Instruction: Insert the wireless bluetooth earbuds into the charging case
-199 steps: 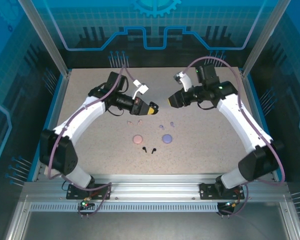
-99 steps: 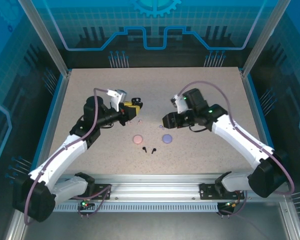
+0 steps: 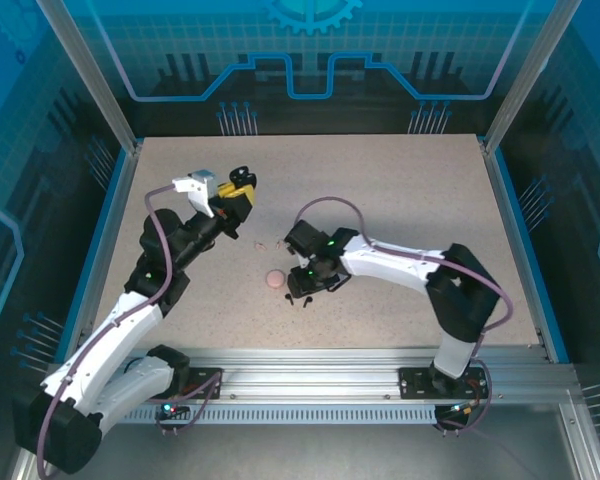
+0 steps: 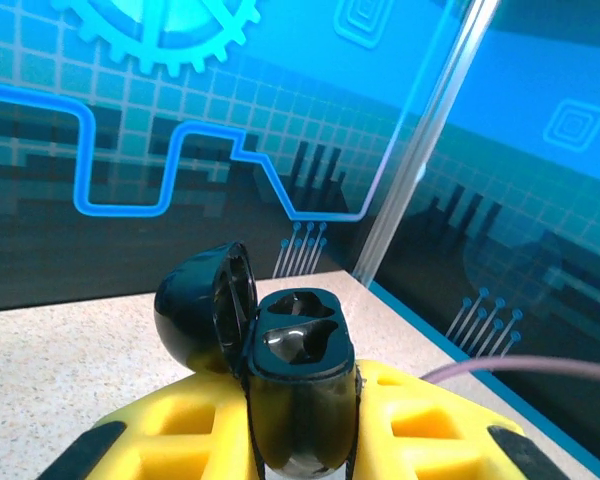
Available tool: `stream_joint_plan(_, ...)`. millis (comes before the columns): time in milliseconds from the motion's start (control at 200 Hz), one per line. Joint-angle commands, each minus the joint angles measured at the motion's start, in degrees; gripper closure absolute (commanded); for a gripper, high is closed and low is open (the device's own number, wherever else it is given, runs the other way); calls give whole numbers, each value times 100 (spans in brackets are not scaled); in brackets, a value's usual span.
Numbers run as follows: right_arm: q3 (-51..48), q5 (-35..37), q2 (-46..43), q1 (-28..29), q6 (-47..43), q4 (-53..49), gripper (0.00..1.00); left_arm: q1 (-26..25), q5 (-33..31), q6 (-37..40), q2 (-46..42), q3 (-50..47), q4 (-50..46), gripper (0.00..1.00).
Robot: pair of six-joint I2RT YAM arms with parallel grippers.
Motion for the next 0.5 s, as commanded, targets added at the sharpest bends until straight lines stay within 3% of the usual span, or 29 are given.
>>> stream_joint_plan(0,568,370,493,300,-105,-304,54,16,-422,-169,-143,-74,245,100)
stream_joint_plan(215,1156,515,1110,507,-210,-581,57,15,-495,-185,-148,-116,254,100)
stream_joint_plan(495,1218,578,1368,512,-175,-627,59,19,-501,-162,-152,-101,244,100)
